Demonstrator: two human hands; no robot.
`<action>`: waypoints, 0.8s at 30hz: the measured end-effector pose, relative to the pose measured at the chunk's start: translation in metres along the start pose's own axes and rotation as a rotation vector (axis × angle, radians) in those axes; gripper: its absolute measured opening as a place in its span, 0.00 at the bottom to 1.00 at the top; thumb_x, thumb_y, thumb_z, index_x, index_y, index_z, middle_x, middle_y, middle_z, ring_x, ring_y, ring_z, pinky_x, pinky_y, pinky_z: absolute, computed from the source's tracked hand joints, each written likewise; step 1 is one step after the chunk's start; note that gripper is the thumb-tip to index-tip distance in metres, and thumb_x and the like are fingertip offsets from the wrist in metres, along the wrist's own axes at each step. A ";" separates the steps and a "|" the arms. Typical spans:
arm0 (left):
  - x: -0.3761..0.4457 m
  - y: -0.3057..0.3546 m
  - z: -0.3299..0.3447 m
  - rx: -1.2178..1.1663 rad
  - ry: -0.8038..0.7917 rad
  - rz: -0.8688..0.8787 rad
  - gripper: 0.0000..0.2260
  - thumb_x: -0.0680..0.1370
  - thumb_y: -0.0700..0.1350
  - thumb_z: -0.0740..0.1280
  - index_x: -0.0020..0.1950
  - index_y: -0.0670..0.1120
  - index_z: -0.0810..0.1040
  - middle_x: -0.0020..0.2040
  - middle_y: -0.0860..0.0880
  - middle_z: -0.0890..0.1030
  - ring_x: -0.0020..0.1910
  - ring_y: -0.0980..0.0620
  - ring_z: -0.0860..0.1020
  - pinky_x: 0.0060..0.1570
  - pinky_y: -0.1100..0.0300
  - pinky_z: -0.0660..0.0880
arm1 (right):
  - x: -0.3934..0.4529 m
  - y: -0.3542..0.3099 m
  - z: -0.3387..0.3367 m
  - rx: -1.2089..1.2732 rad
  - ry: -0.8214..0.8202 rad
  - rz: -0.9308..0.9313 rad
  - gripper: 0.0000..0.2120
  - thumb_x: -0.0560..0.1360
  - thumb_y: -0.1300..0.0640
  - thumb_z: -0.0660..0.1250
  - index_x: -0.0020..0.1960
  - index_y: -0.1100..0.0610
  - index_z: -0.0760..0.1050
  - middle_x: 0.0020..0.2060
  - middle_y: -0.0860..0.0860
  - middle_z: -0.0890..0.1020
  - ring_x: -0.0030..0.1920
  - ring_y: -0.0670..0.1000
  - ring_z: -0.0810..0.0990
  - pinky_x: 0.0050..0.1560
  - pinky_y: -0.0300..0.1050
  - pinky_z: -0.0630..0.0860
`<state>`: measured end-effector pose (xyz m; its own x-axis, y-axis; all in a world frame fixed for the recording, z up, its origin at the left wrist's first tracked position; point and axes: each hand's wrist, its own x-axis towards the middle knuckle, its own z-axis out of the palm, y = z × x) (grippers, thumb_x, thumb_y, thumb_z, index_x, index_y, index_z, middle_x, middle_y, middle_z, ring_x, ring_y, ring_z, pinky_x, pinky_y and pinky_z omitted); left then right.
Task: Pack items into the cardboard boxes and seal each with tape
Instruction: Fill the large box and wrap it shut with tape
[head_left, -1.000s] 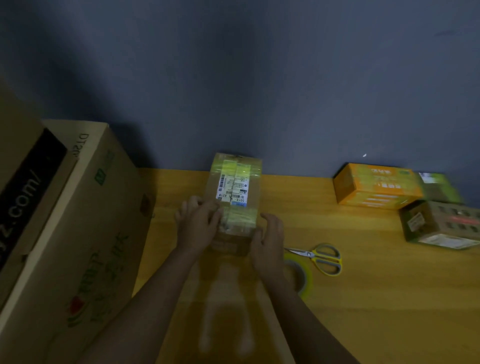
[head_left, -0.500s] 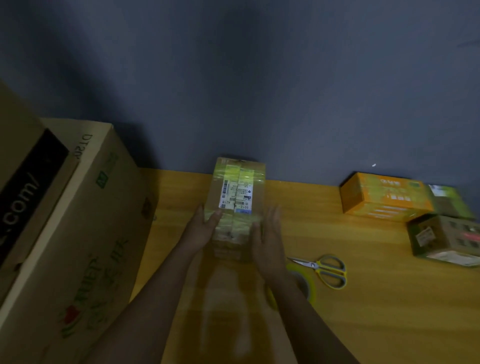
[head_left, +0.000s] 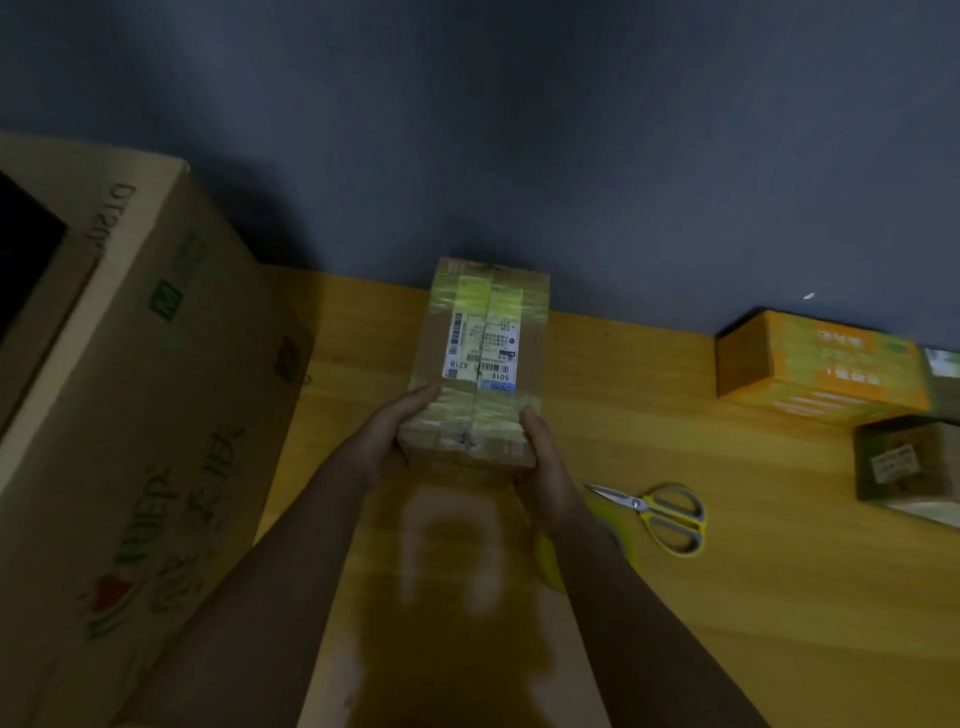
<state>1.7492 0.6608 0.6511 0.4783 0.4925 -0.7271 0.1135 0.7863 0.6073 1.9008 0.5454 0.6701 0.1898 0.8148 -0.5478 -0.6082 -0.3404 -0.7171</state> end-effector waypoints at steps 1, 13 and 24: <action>-0.001 0.000 -0.001 -0.016 -0.011 0.002 0.30 0.62 0.59 0.78 0.60 0.49 0.80 0.56 0.43 0.83 0.55 0.41 0.80 0.59 0.43 0.74 | 0.000 -0.002 0.000 -0.003 -0.016 0.009 0.19 0.83 0.49 0.51 0.62 0.59 0.74 0.45 0.53 0.86 0.45 0.51 0.85 0.39 0.42 0.80; -0.028 0.000 0.019 0.451 0.205 0.274 0.37 0.71 0.71 0.61 0.76 0.55 0.62 0.73 0.52 0.68 0.69 0.46 0.70 0.67 0.42 0.68 | -0.004 -0.010 0.001 -0.987 0.256 -0.433 0.29 0.81 0.53 0.56 0.79 0.51 0.50 0.78 0.50 0.51 0.78 0.51 0.51 0.75 0.46 0.54; -0.038 -0.021 0.043 0.532 0.281 0.401 0.21 0.82 0.56 0.55 0.73 0.51 0.66 0.67 0.47 0.75 0.62 0.46 0.76 0.62 0.50 0.73 | -0.032 -0.006 -0.015 -1.853 0.017 -0.543 0.36 0.77 0.34 0.34 0.79 0.51 0.46 0.76 0.44 0.41 0.76 0.43 0.39 0.75 0.56 0.40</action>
<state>1.7663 0.6095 0.6803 0.3378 0.8388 -0.4269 0.4193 0.2719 0.8661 1.9097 0.5139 0.6854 0.0618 0.9884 -0.1386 0.9569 -0.0982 -0.2732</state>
